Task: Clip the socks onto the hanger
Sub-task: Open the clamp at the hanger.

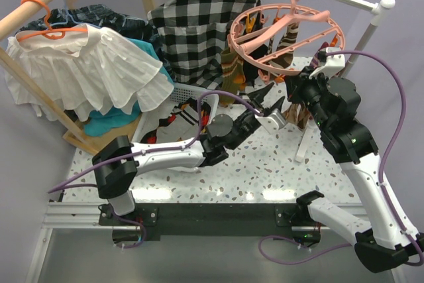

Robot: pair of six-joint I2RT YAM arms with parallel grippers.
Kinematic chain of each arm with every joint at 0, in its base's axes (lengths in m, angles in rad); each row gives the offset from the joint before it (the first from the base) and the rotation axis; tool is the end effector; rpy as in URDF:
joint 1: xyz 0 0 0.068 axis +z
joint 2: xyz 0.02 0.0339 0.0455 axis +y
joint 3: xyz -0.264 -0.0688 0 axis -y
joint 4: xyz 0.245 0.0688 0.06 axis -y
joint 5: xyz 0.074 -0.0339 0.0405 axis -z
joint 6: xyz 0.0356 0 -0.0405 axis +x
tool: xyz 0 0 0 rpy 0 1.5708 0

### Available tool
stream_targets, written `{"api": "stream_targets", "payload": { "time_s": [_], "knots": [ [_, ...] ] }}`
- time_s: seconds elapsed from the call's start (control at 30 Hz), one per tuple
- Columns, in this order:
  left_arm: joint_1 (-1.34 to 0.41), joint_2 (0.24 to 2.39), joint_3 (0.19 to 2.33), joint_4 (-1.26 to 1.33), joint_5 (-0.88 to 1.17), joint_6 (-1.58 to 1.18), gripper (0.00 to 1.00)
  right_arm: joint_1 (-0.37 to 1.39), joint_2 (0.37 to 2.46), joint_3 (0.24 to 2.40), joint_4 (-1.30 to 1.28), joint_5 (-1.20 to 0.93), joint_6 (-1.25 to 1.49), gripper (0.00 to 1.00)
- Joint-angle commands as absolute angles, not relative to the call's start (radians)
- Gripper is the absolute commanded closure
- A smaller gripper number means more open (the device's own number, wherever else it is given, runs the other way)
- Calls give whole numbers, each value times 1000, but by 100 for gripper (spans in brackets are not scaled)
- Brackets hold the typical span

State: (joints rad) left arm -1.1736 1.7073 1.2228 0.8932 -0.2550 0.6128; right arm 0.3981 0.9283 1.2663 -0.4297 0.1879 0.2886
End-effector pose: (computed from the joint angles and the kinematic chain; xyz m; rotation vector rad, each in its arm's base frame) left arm 0.1631 -0.3656 0.3571 0.7624 0.9044 -0.3463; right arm 0.1699 0.0643 0.4527 0.0519 1.6729 0.3642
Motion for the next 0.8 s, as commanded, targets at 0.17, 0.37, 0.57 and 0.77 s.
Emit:
{"api": "stream_targets", "payload": {
  "time_s": [0.17, 0.37, 0.57, 0.77],
  "knots": [
    [-1132, 1767, 1339, 943, -275, 638, 52, 397, 905, 1305, -387, 183, 275, 96],
    [-1114, 1793, 1368, 925, -252, 617, 56, 396, 902, 1305, -388, 164, 282, 96],
    [-1109, 1818, 1393, 920, -238, 611, 64, 396, 897, 1302, -393, 149, 291, 96],
    [-1111, 1806, 1373, 927, -248, 577, 80, 397, 896, 1315, -403, 133, 288, 89]
  ]
}}
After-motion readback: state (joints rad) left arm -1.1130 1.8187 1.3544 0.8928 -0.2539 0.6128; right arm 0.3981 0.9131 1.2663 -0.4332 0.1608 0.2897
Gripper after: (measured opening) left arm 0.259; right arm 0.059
